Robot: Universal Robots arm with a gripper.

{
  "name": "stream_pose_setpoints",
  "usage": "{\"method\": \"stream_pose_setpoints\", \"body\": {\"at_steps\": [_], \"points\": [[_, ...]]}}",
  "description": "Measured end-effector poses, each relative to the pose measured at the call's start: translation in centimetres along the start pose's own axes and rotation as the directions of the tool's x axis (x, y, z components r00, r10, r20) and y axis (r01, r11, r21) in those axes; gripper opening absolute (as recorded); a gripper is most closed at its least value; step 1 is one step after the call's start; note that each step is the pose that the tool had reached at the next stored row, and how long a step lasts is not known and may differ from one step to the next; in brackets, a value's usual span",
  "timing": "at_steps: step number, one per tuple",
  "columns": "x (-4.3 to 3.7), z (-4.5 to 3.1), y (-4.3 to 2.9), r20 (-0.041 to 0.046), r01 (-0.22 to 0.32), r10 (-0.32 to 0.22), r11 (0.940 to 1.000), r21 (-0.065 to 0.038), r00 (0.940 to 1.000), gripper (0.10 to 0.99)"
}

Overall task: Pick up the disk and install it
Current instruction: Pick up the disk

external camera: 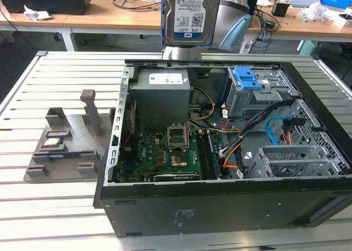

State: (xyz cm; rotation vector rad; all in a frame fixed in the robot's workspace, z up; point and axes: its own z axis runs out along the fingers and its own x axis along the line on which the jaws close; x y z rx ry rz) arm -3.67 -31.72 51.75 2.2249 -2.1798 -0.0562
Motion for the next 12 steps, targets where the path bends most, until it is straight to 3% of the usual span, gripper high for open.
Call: {"method": "stream_pose_setpoints", "body": {"at_steps": [7,12], "points": [[0.06,-0.12,-2.73,0.0,0.0,0.0,1.0,0.0,1.0,0.365],[0.35,-0.12,-2.82,-0.0001,0.0,0.0,1.0,0.0,1.0,0.365]]}}
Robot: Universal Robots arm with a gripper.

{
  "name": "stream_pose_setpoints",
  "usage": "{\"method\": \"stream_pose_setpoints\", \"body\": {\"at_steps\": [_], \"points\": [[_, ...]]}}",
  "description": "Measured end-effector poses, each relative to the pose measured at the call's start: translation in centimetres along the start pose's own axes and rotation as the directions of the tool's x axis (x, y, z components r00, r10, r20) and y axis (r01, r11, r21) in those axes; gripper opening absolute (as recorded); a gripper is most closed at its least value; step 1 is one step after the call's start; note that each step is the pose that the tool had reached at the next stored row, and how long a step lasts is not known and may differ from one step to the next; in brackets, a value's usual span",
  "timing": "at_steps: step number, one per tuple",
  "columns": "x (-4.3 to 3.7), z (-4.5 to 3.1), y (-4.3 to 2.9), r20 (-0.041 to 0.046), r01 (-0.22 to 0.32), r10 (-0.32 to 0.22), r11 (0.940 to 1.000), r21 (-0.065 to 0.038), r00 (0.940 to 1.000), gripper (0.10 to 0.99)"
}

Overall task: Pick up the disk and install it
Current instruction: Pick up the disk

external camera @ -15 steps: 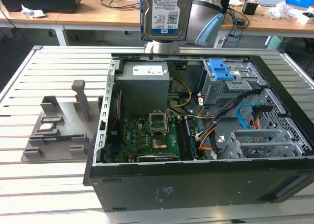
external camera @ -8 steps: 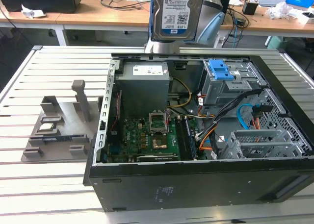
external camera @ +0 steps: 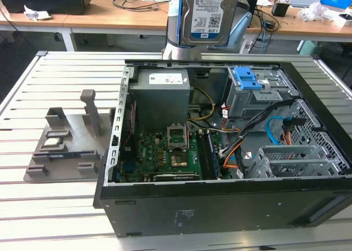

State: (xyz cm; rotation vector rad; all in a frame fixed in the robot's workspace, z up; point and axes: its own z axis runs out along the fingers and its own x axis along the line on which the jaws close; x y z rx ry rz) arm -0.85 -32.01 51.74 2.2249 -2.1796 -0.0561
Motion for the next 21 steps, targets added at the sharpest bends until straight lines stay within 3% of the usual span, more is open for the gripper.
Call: {"method": "stream_pose_setpoints", "body": {"at_steps": [2,5,7,13,15,17,21], "points": [[0.56,0.0,0.01,-0.0001,0.0,0.0,1.0,0.0,1.0,0.365],[2.42,0.01,0.05,-0.0002,0.0,0.0,1.0,0.0,1.0,0.365],[3.19,0.02,0.06,-0.0007,0.0,0.0,1.0,0.0,1.0,0.365],[6.88,0.05,0.14,-0.0021,0.0,0.0,1.0,0.0,1.0,0.365],[7.77,0.06,0.16,-0.0023,0.0,0.0,1.0,0.0,1.0,0.365],[9.26,0.07,0.18,-0.0027,0.0,0.0,1.0,0.0,1.0,0.365],[11.29,0.11,0.23,-0.0029,0.0,0.0,1.0,0.0,1.0,0.365]]}}
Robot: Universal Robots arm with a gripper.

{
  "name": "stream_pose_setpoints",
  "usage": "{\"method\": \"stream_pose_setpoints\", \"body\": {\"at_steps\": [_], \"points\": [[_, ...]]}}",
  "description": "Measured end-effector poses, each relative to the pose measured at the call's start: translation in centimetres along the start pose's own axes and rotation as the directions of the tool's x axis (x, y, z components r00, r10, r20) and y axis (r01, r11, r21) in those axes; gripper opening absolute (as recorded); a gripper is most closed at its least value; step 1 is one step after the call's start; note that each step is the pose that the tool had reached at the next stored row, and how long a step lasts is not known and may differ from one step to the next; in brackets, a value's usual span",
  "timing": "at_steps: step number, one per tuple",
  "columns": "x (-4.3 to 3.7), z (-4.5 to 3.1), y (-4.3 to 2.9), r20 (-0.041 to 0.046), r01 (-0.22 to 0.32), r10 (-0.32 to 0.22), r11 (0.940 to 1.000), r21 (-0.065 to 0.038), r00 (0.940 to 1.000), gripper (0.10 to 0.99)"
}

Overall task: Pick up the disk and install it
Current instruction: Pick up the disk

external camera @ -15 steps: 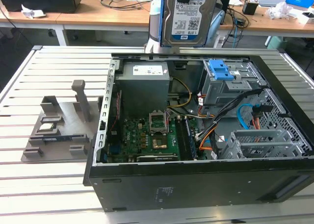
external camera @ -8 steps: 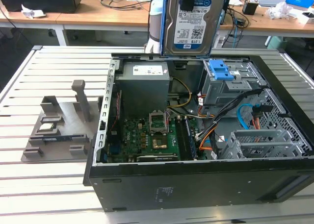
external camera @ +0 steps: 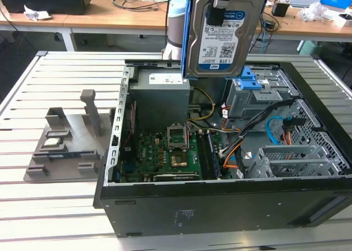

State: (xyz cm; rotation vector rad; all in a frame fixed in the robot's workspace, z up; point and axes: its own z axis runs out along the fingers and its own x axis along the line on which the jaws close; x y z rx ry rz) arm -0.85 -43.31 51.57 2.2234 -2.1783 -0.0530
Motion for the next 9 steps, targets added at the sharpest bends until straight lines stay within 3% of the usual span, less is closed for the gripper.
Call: {"method": "stream_pose_setpoints", "body": {"at_steps": [3,7,9], "points": [[1.24,0.06,0.02,0.0,0.0,0.0,1.0,0.0,1.0,0.365],[3.99,0.18,0.07,0.0,0.0,0.0,1.0,0.0,1.0,0.365],[4.94,0.2,0.09,-0.0003,0.0,0.0,1.0,0.0,1.0,0.365]]}}
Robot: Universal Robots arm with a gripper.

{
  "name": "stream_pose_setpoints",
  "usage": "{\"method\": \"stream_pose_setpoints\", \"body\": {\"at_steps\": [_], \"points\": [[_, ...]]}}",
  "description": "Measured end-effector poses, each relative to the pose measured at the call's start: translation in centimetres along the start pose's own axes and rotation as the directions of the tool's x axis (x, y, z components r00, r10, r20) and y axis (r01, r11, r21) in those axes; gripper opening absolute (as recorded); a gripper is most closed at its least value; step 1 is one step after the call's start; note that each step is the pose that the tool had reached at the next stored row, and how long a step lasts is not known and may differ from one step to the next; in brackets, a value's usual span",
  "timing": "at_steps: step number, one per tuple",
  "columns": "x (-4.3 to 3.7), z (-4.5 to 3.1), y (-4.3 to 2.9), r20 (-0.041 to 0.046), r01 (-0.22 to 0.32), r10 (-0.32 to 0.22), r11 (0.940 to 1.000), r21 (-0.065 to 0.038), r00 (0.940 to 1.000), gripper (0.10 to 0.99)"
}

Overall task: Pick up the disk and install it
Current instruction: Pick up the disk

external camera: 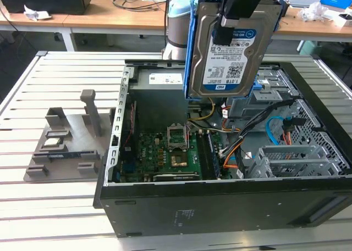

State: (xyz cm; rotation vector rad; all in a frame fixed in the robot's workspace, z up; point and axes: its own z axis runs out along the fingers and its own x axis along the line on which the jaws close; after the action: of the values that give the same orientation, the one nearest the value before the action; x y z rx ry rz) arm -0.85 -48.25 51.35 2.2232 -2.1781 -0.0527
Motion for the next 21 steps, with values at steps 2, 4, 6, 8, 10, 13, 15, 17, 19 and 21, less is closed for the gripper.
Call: {"method": "stream_pose_setpoints", "body": {"at_steps": [2,4,6,8,10,13,15,17,19,21], "points": [[1.28,0.02,0.03,-0.0015,0.0,0.0,1.0,0.0,1.0,0.365],[2.1,0.03,0.04,-0.0023,0.0,0.0,1.0,0.0,1.0,0.365],[3.53,0.06,0.07,-0.003,0.0,0.0,1.0,0.0,1.0,0.365],[4.3,0.08,0.08,-0.0034,0.0,0.0,1.0,0.0,1.0,0.365],[5.04,0.17,-0.16,-0.0032,0.0,0.0,1.0,0.0,1.0,0.365],[5.51,0.22,-1.9,-0.0033,0.0,0.0,1.0,-0.001,1.0,0.365],[5.8,0.23,-4.38,-0.0033,0.0,0.0,1.0,-0.002,1.0,0.365],[5.96,0.26,-6.02,-0.0033,0.0,0.0,1.0,-0.003,1.0,0.365],[6.08,0.34,-7.39,-0.0031,0.0,0.0,1.0,-0.005,1.0,0.365],[6.15,0.54,-8.78,-0.0031,0.0,0.0,1.0,-0.008,1.0,0.365]]}}
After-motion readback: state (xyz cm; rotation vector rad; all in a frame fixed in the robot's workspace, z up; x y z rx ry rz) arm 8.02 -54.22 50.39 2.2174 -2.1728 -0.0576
